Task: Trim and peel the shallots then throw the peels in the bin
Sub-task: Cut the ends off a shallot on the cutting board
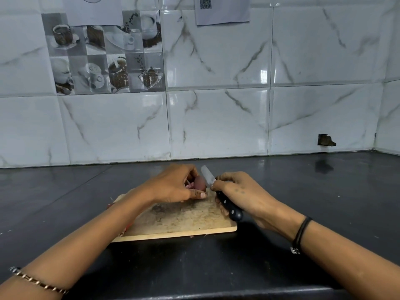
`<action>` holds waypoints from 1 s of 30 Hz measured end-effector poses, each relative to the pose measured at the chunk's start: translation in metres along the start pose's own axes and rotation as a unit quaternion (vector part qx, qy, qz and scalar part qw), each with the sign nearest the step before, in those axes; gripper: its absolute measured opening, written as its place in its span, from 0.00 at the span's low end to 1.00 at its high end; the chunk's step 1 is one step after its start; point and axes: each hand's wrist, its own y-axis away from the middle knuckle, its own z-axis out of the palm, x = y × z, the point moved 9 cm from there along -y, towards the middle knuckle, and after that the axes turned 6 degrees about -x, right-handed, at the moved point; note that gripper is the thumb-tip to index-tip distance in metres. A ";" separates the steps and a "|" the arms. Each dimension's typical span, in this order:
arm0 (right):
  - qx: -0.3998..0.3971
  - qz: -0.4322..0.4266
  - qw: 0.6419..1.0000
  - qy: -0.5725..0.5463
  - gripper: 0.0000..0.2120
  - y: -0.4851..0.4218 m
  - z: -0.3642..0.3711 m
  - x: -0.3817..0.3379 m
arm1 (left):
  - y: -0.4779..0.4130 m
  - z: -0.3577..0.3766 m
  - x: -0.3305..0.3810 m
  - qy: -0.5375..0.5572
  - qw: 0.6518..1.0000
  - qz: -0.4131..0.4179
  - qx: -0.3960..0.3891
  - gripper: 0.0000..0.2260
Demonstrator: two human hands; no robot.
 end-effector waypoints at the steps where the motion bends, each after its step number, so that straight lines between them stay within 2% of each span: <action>1: -0.004 0.005 1.000 -0.002 0.09 0.001 0.001 0.002 | 0.000 0.001 0.000 0.001 1.000 -0.002 0.000 0.19; 5: -0.017 -0.005 1.000 0.009 0.08 0.010 0.004 0.000 | 0.004 0.003 0.002 0.021 1.000 -0.006 0.011 0.22; 11: -0.027 -0.017 0.999 -0.002 0.10 0.020 0.005 -0.004 | 0.019 0.012 0.003 0.060 0.993 0.011 0.104 0.22; 14: -0.026 -0.024 0.999 -0.004 0.10 0.022 0.006 -0.006 | 0.022 0.013 -0.001 0.073 0.989 0.025 0.127 0.20; 22: -0.047 -0.033 0.997 -0.048 0.09 0.027 0.009 -0.008 | 0.021 0.013 -0.006 0.127 0.982 0.032 0.133 0.20; 30: -0.050 -0.030 0.998 -0.003 0.13 0.033 0.010 -0.010 | 0.019 0.013 -0.010 0.141 0.981 0.035 0.129 0.20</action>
